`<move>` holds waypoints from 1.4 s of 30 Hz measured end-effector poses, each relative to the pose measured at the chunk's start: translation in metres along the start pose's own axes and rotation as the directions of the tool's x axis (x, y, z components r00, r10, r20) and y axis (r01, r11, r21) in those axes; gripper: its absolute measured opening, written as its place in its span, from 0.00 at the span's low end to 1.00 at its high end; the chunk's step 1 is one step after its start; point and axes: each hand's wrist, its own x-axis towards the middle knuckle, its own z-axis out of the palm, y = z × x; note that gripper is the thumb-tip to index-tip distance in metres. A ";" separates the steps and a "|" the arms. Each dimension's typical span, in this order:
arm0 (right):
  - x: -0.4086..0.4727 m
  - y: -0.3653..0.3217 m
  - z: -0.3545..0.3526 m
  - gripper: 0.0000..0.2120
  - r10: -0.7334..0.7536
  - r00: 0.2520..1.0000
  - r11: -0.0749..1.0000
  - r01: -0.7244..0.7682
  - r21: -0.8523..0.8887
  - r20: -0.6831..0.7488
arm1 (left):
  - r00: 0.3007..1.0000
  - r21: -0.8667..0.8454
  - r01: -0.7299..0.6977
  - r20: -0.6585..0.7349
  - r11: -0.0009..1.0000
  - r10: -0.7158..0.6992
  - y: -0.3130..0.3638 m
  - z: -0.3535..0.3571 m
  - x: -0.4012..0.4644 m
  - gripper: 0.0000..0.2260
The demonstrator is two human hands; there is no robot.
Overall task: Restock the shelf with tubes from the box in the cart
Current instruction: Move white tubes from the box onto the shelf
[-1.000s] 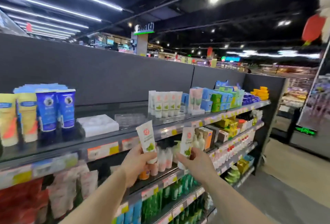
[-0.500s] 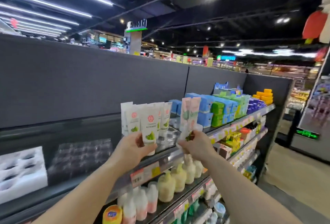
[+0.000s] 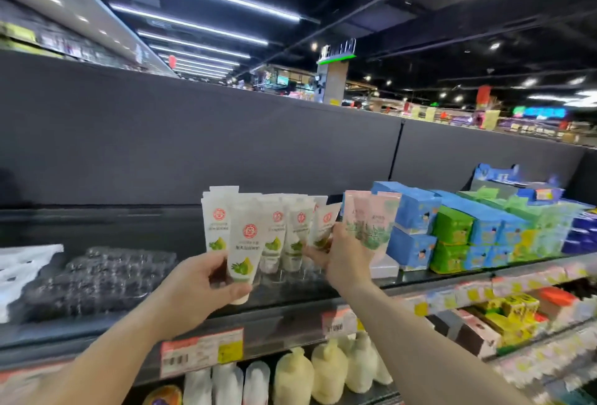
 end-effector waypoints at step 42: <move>-0.057 -0.050 0.031 0.15 -0.166 0.955 0.923 0.063 0.379 0.245 | 0.998 -0.033 0.020 -0.063 0.999 -0.022 0.022 0.008 -0.001 0.15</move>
